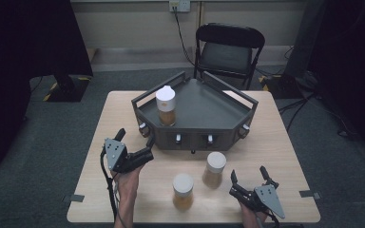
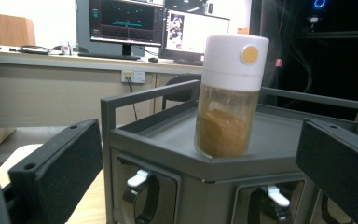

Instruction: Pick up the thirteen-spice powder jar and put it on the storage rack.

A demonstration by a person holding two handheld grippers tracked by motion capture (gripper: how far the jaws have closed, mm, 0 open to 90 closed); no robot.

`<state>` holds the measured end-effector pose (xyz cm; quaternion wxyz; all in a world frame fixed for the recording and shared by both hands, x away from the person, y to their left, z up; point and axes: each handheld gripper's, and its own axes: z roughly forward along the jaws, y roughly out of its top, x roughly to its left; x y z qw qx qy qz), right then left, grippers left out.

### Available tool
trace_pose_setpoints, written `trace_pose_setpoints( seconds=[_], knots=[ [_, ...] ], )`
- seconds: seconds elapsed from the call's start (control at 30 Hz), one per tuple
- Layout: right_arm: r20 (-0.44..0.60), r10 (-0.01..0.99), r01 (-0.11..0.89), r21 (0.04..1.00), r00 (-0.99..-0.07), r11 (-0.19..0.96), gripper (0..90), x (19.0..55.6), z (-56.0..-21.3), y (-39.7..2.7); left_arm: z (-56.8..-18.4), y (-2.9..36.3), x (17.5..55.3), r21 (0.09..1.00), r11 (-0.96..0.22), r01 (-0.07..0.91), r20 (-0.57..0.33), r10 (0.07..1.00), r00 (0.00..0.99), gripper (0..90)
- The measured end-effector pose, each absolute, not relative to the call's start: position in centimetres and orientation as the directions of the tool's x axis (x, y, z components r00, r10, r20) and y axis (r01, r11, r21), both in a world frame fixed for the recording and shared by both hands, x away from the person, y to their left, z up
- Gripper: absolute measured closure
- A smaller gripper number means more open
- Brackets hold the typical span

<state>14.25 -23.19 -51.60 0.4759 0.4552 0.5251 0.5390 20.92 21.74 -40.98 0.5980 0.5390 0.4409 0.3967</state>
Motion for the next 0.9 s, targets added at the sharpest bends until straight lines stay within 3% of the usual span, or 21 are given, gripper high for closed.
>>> trace_pose_setpoints(
  seconds=[0.5, 0.9],
  knots=[
    [-0.009, 0.991, -0.034, 0.999, -0.132, 0.004, 0.8, 14.3, -51.6, -23.2, -43.7, 21.7, 18.1, 0.992, 0.113, -0.058, -0.096, 0.966, 0.239, 0.3],
    [-0.009, 0.992, -0.034, 0.999, -0.130, 0.005, 0.8, 14.2, -51.6, -23.1, -45.3, 22.6, 16.4, 0.989, 0.140, -0.052, -0.126, 0.970, 0.208, 0.2]
  ],
)
